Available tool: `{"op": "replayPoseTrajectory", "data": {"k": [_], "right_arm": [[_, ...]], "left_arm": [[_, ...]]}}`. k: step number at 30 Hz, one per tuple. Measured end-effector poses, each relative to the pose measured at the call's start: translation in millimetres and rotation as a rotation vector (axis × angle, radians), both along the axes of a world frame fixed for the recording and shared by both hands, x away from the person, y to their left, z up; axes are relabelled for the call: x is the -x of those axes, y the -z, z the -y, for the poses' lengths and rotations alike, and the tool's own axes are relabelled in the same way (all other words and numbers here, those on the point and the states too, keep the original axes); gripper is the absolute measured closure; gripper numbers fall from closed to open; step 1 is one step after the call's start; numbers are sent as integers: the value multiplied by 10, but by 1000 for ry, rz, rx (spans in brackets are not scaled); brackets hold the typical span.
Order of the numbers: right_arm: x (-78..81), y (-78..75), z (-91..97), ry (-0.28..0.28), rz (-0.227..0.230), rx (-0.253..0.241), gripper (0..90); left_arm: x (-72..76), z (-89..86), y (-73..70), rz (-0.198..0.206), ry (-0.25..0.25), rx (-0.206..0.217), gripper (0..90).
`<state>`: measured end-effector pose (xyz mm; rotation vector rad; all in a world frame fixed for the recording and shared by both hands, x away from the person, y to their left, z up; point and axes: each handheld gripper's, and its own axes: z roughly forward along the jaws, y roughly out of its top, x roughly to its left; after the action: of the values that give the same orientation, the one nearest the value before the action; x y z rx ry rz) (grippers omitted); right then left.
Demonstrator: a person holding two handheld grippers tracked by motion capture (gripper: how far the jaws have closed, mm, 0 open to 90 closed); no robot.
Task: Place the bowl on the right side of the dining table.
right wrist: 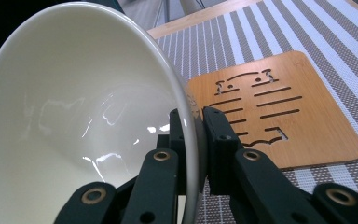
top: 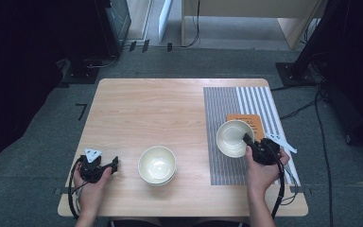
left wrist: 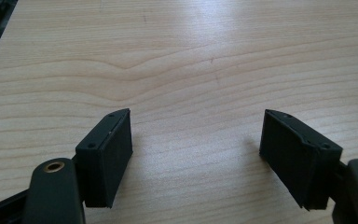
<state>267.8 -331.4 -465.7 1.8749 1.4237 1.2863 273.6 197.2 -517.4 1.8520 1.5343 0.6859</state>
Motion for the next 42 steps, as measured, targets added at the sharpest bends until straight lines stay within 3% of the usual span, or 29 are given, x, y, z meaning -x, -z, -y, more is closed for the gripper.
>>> {"op": "replayPoseTrajectory", "data": {"k": [24,37,42], "right_arm": [[-259,1,162,50,-29,30,839],[-493,-40,309,80,-100,54,838],[-576,-25,387,97,-130,39,838]], "left_arm": [[-1,2,0,0,0,0,250],[-2,2,0,0,0,0,249],[-10,7,3,-7,7,-3,202]]}}
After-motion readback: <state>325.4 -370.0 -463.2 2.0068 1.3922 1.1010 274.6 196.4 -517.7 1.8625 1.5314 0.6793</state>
